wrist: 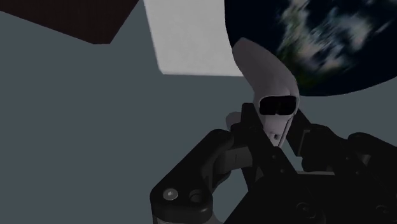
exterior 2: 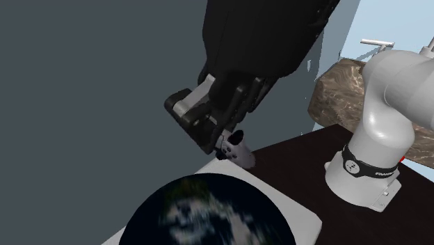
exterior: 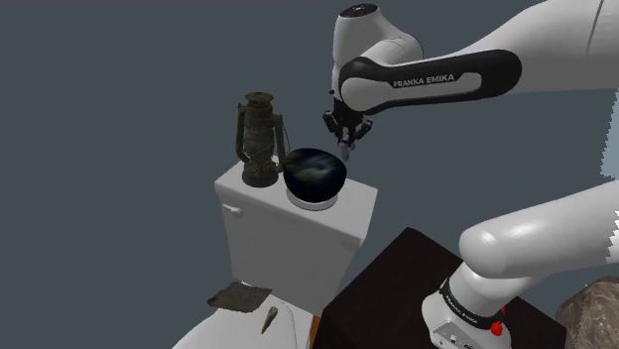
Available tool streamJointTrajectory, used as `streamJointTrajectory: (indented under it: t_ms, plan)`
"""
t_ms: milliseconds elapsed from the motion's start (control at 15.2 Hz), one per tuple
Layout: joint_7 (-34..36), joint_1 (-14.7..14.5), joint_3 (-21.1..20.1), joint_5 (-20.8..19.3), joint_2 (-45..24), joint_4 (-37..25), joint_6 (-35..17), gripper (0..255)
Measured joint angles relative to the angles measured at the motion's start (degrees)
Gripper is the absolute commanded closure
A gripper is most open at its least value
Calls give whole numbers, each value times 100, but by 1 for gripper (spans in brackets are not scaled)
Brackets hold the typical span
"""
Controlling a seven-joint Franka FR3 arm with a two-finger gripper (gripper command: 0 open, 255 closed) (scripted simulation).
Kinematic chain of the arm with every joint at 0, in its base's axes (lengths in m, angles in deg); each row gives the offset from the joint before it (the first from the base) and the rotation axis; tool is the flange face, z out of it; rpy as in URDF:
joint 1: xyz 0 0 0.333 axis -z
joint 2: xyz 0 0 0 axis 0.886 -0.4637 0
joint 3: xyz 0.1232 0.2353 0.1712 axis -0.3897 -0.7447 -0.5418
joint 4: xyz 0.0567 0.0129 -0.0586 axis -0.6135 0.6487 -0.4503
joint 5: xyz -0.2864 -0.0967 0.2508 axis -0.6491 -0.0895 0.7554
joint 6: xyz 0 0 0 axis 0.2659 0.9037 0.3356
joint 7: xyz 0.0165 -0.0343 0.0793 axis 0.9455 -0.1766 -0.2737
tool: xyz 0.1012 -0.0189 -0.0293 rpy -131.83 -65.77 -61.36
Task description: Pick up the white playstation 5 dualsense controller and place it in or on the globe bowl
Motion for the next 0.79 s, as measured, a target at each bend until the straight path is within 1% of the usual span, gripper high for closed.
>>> streamJointTrajectory:
  t_ms: [198,396,594,792]
  plan:
    - [514,81,-477,-183,-532,-571,178,255]
    - [1049,186,-934,-501,-1141,-1060,254,255]
    - [1231,198,-1045,-596,-1288,-1028,139,255]
    - [1341,211,-1090,-666,-1365,-865,-65,255]
